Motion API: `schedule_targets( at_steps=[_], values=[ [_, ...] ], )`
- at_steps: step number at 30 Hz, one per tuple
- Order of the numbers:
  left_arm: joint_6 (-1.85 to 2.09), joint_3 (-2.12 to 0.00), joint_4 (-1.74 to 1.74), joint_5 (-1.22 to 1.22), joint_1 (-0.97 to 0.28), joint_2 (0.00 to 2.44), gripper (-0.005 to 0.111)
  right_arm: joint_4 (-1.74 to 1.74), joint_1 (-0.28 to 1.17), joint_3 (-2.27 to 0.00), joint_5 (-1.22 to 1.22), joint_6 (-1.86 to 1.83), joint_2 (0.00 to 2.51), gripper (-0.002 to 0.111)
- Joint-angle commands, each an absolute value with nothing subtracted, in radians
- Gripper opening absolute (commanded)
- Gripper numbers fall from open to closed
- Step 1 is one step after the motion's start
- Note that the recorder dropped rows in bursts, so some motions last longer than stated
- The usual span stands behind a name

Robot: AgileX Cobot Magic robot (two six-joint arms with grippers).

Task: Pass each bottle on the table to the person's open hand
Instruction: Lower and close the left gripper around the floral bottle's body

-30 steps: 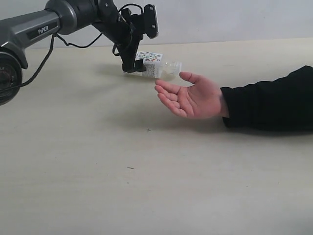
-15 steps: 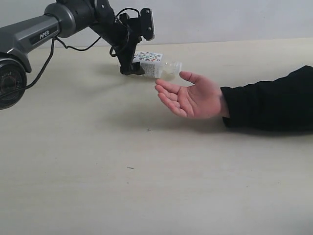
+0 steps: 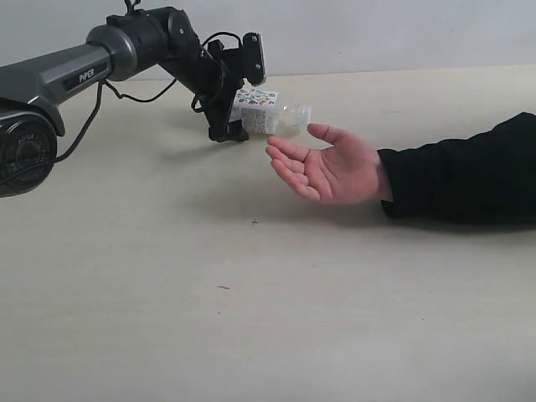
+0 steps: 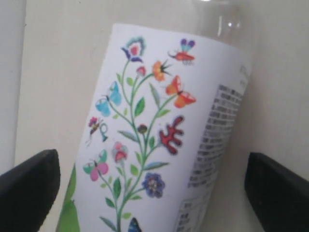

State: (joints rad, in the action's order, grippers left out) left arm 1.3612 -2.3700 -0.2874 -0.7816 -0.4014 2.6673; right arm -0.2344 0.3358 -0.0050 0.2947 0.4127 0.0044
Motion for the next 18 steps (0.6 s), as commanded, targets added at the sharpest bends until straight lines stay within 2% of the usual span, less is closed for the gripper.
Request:
schedule_targets(
  at_steps=[1,6,9,18],
  values=[
    [1.358,-2.378,-0.297,-0.766,-0.399,2.662,0.105,-0.235,0.337,0.0,0.287,0.412,0.0,0.0],
    [1.356,-2.378,-0.297,-0.76,-0.399,2.662,0.1,-0.235,0.337,0.0,0.287,0.412,0.0,0.0],
    [1.356,-2.378,-0.297,-0.766,-0.399,2.662,0.084,-0.235,0.337,0.0,0.287,0.412,0.0,0.0],
    [1.356,-2.378,-0.297,-0.777,-0.399,2.662,0.0,-0.235,0.337,0.0,0.287,0.412,0.0,0.0]
  ],
)
